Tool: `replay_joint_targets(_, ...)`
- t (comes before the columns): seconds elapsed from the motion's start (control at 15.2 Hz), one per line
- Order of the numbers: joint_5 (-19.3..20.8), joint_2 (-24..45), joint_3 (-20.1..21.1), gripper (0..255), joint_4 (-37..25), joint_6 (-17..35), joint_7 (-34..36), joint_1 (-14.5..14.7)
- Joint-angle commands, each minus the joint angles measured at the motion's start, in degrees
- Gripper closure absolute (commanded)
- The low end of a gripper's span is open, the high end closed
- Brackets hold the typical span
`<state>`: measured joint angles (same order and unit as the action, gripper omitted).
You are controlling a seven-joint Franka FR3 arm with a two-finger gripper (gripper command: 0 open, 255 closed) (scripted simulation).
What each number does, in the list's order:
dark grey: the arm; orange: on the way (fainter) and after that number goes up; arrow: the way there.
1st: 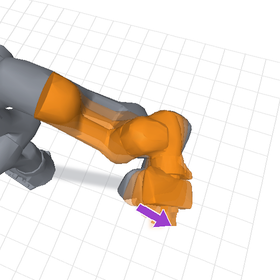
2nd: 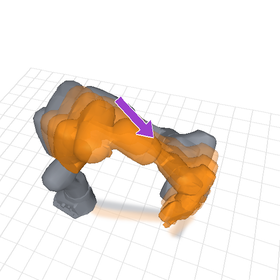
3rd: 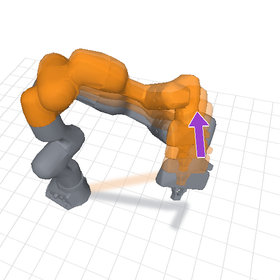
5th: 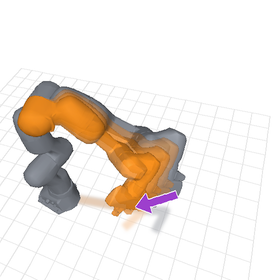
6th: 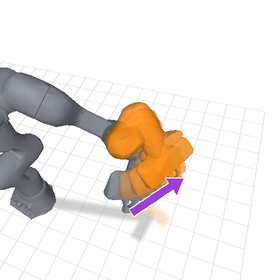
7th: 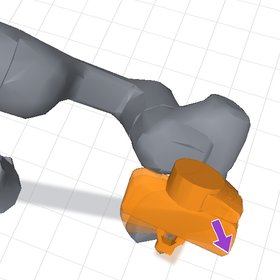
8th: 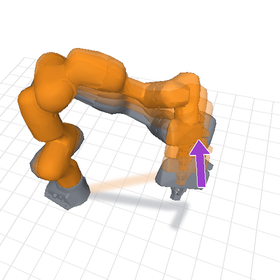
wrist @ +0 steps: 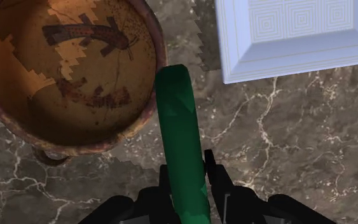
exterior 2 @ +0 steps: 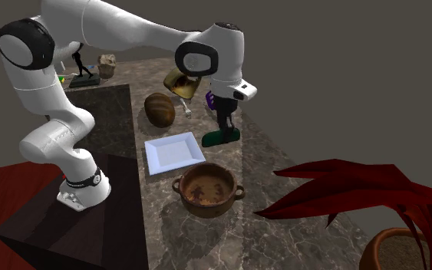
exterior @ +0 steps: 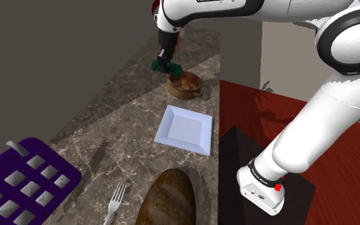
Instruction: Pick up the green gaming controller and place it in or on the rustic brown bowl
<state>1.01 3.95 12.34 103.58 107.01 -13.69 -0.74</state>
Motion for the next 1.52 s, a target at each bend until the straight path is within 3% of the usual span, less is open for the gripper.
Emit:
replay_joint_targets(0.0, -0.43, -1.69, -1.13, 255, 1.99, 0.36, -2.71, -1.38)
replay_joint_targets(0.53, -0.95, -5.18, -6.28, 255, 6.25, 1.22, -13.26, -6.63)
replay_joint_targets(1.45, -0.67, -2.82, -6.25, 255, 13.58, 10.89, -13.03, -6.58)
